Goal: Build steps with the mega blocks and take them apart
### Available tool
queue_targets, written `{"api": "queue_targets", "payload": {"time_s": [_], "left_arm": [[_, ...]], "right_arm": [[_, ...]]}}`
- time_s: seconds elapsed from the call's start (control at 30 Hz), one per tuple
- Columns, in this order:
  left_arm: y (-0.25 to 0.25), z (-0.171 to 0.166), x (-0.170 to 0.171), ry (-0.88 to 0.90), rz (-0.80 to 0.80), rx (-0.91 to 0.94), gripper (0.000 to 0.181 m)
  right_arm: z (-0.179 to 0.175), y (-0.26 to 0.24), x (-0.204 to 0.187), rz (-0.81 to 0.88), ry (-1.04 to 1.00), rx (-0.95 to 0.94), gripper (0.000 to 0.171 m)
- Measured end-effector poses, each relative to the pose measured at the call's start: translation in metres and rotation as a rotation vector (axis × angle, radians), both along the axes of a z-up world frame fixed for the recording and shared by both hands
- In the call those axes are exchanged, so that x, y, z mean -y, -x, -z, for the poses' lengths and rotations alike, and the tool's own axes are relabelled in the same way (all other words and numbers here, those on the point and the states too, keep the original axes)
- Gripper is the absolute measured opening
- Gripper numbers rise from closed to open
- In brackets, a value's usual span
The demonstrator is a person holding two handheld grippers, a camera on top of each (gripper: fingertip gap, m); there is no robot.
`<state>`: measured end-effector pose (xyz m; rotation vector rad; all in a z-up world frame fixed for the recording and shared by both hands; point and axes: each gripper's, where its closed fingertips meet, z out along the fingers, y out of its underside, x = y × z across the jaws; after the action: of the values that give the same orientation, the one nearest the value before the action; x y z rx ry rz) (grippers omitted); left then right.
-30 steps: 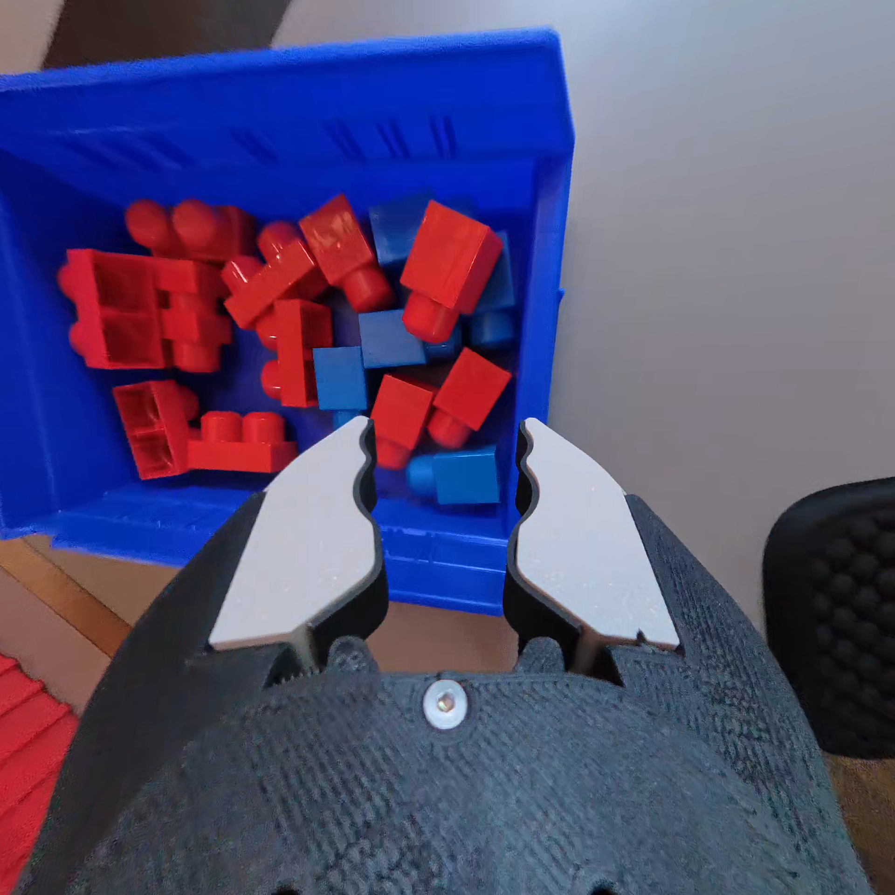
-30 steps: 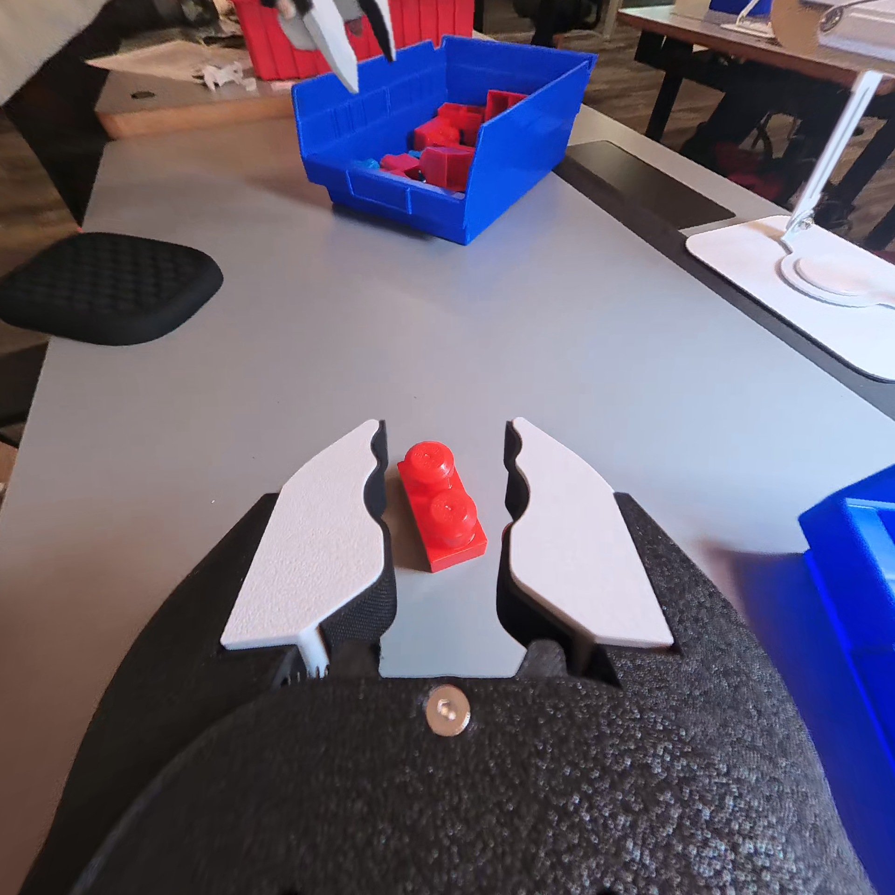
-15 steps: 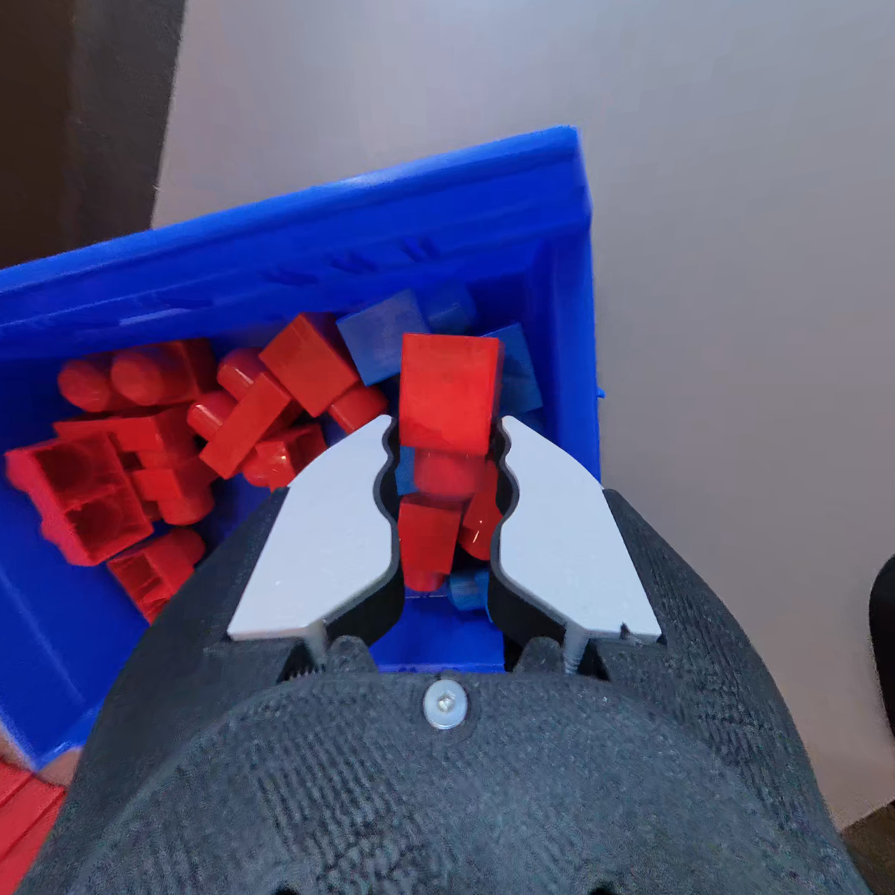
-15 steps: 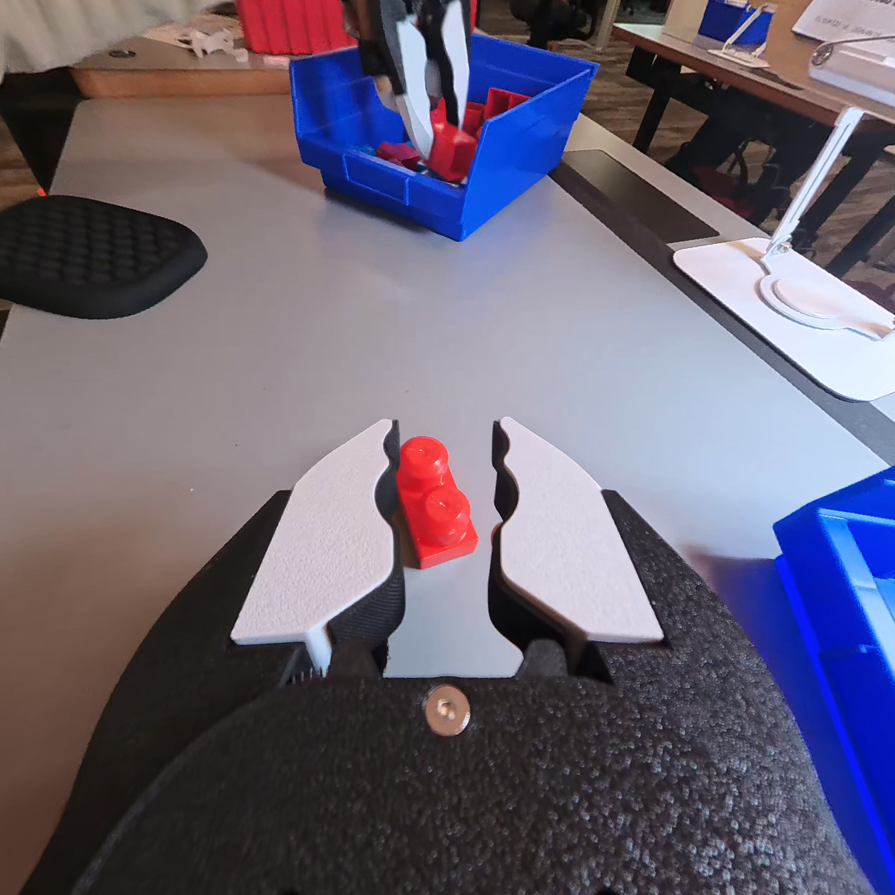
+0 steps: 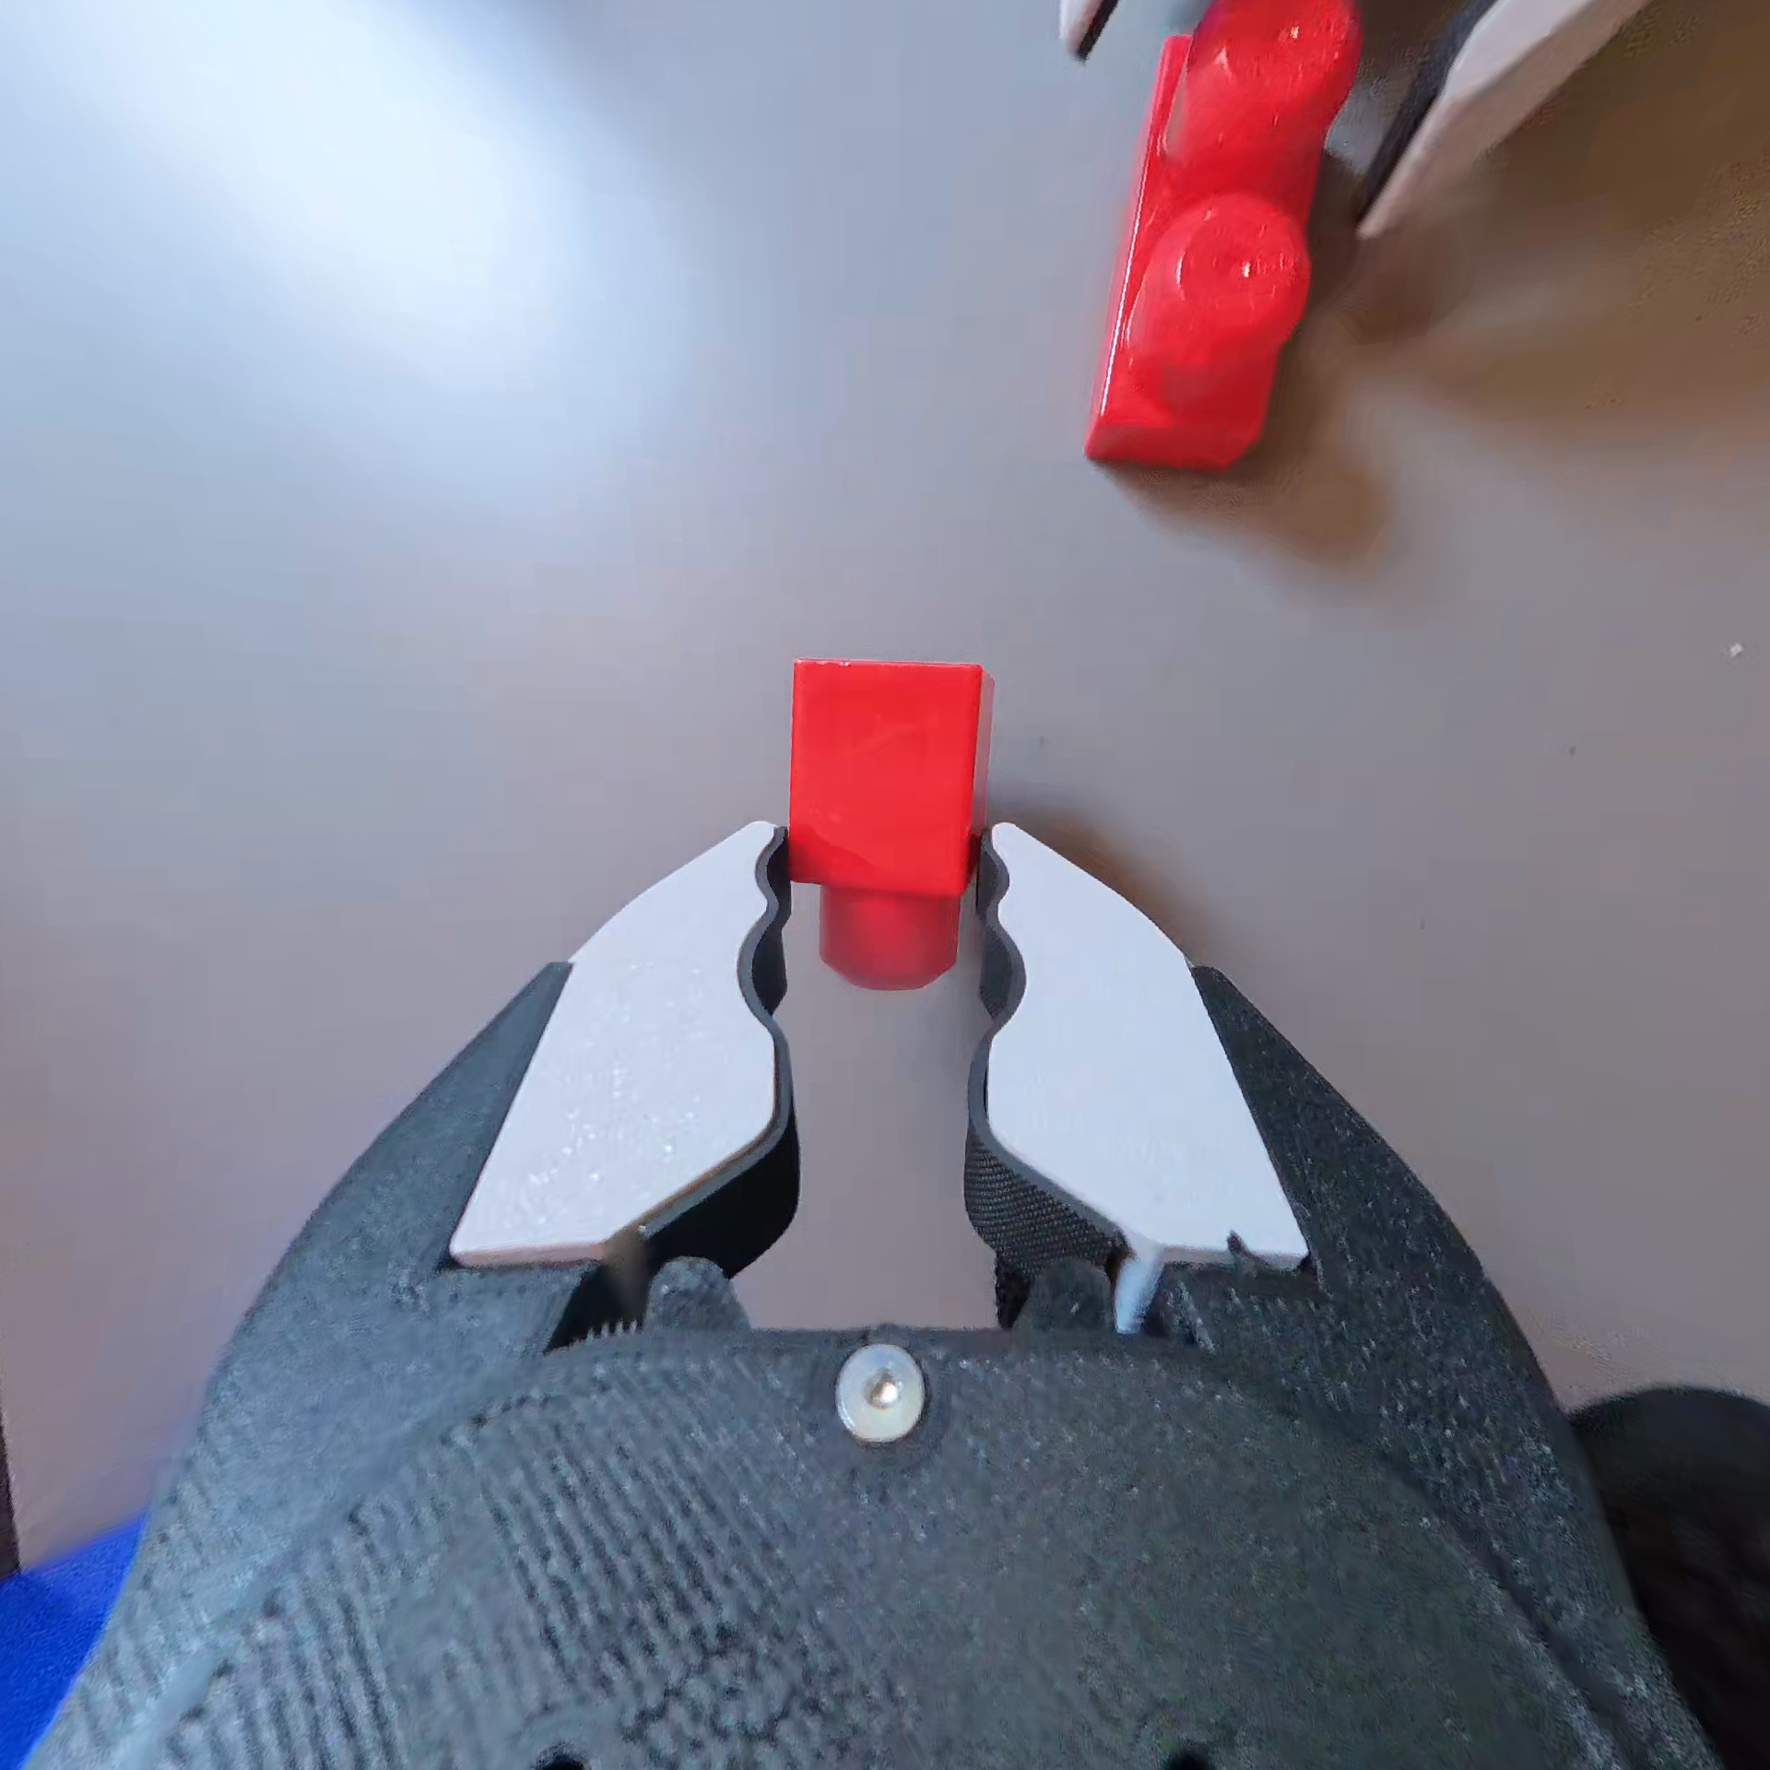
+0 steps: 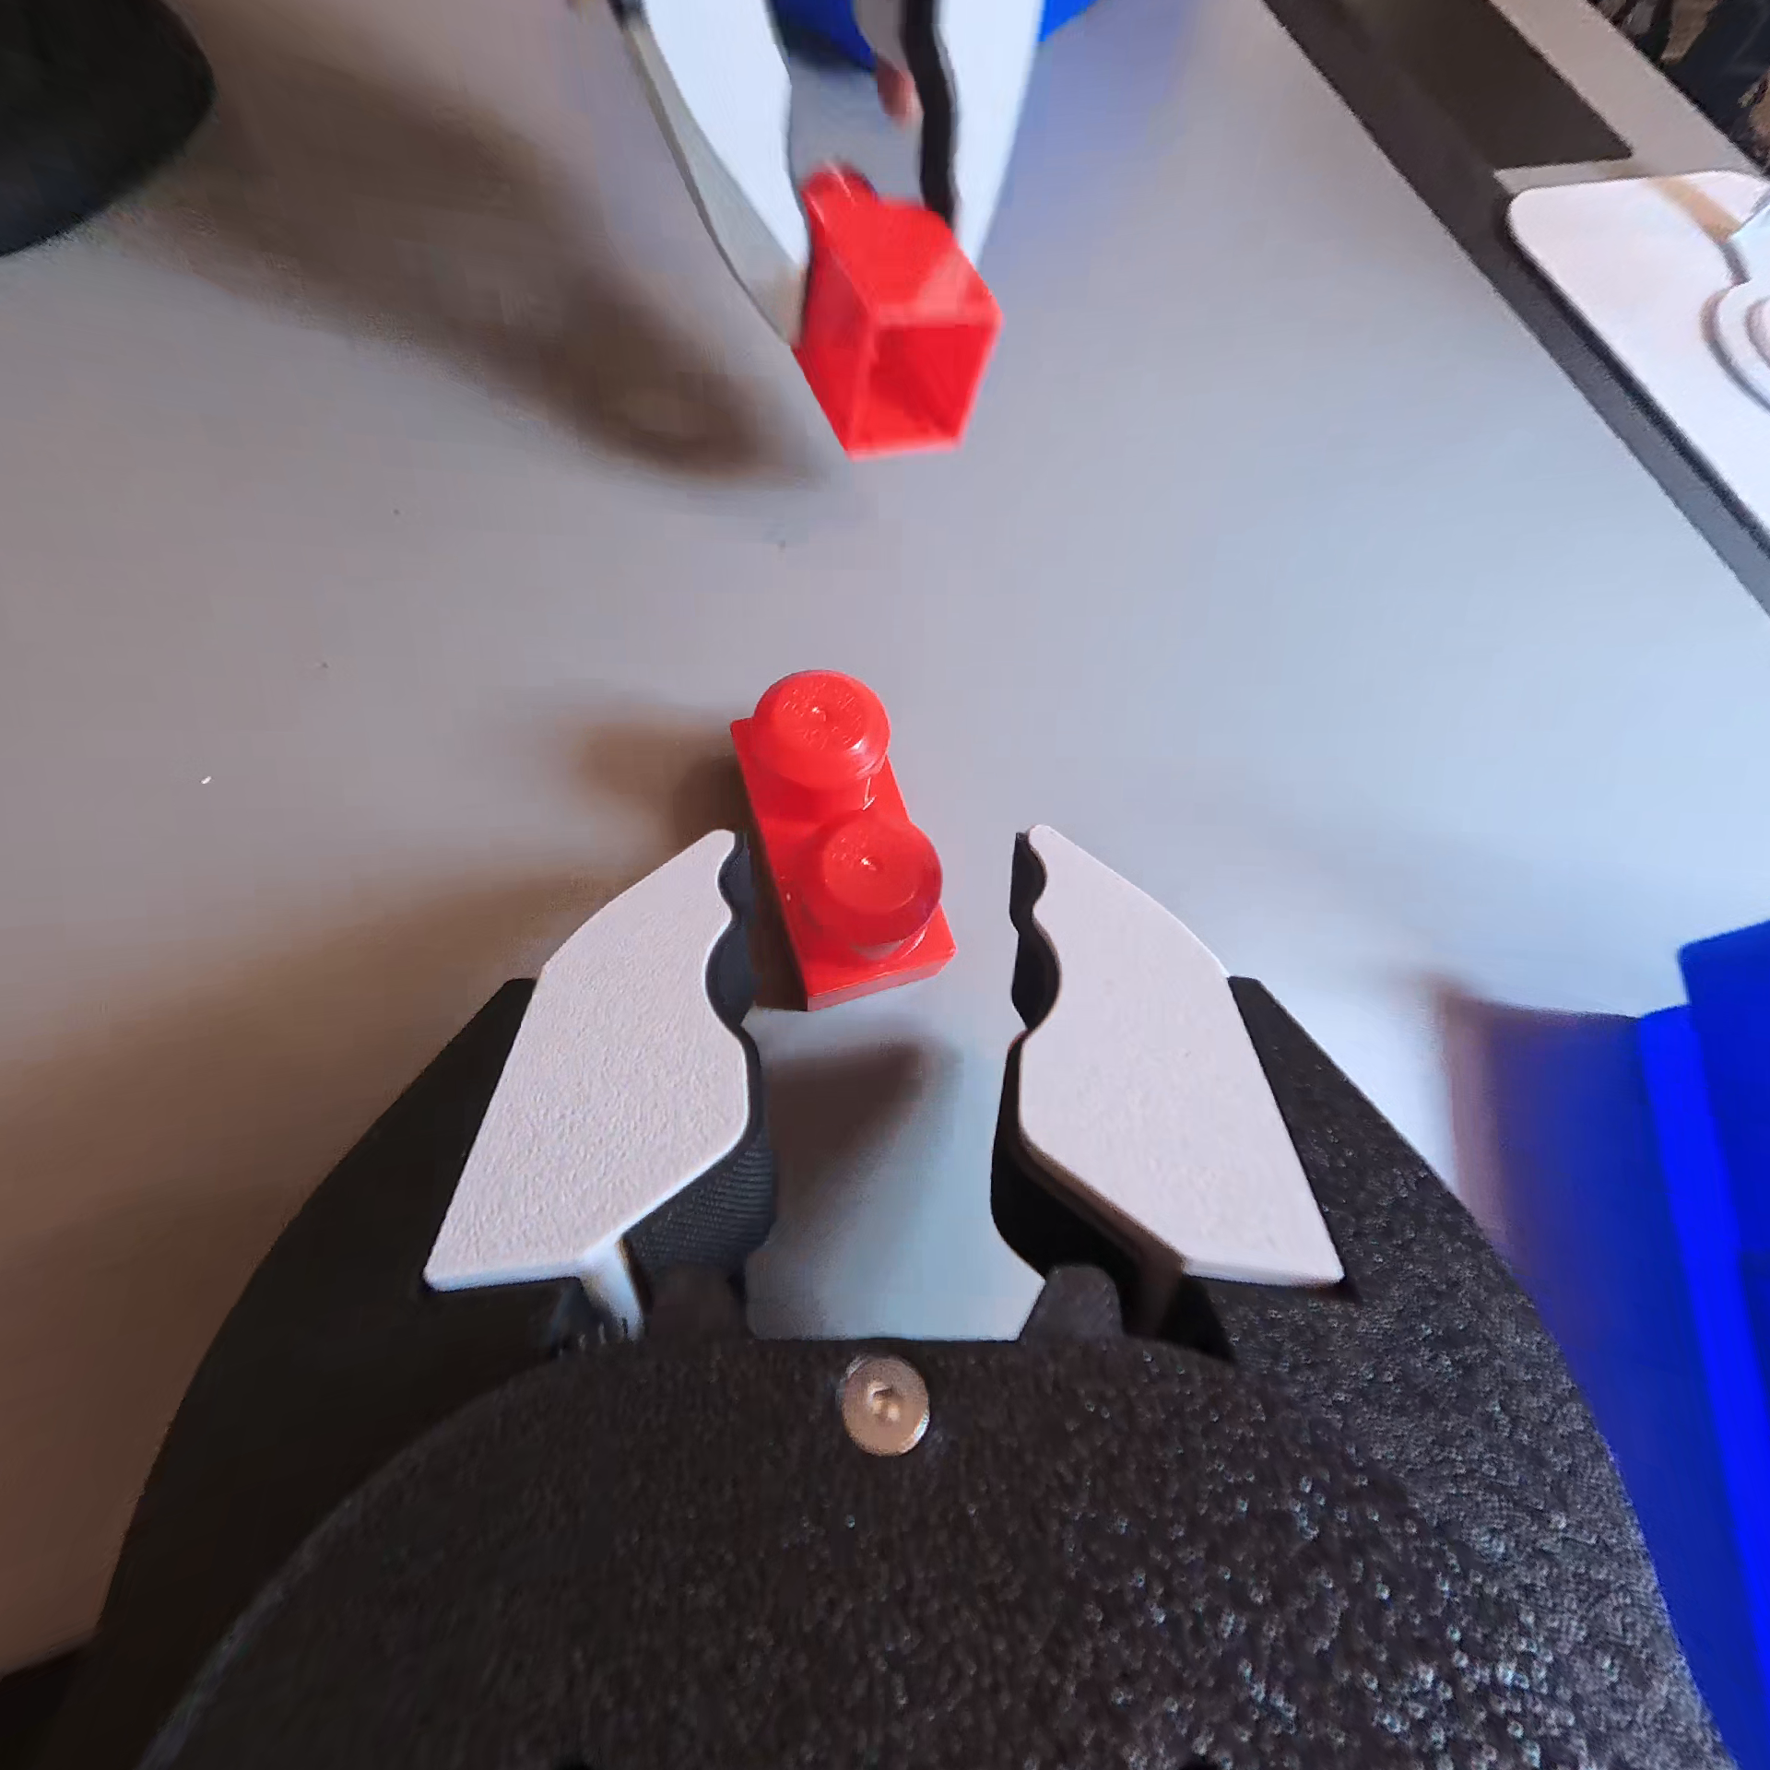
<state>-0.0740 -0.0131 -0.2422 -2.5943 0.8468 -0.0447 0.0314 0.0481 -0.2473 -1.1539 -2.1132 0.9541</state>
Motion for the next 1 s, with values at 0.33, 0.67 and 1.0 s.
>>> {"api": "queue_targets", "payload": {"time_s": [0.33, 0.67, 1.0], "left_arm": [[-0.016, 0.016, -0.011, -0.092, -0.001, 0.057, 0.048], [-0.042, -0.077, 0.012, -0.678, -0.286, 0.800, 0.042], [-0.097, -0.116, 0.013, -0.851, -0.117, 0.975, 0.052]], "right_arm": [[0.018, 0.011, 0.008, -0.069, -0.053, 0.151, 0.071], [-0.034, 0.009, 0.020, -0.111, 0.188, -0.069, 0.034], [-0.135, 0.005, 0.069, -0.229, 0.876, -0.426, 0.034]]}}
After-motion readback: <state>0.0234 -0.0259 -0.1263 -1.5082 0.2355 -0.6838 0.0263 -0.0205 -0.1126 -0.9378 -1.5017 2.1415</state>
